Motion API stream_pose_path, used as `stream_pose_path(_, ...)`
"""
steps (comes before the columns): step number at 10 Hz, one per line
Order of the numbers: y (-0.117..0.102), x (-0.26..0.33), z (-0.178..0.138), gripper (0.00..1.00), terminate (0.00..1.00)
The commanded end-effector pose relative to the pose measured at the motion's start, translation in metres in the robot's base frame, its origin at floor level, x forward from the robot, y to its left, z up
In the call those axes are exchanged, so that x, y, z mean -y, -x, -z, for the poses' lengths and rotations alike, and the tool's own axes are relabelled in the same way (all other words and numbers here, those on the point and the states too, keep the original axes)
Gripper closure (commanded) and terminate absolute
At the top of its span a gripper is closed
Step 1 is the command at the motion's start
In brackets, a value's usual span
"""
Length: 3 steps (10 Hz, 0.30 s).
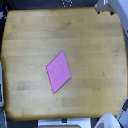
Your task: Folding a cloth
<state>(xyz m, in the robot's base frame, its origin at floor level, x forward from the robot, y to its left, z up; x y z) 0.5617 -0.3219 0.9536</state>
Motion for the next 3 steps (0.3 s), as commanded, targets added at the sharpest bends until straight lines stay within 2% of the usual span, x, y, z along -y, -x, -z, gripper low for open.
stream_pose_path(1, 0.030, 0.037, 0.013, 0.00, 0.00)
stream_pose_path(2, 0.042, 0.037, 0.017, 0.00, 0.00)
stream_pose_path(3, 0.045, 0.039, 0.017, 0.00, 1.00)
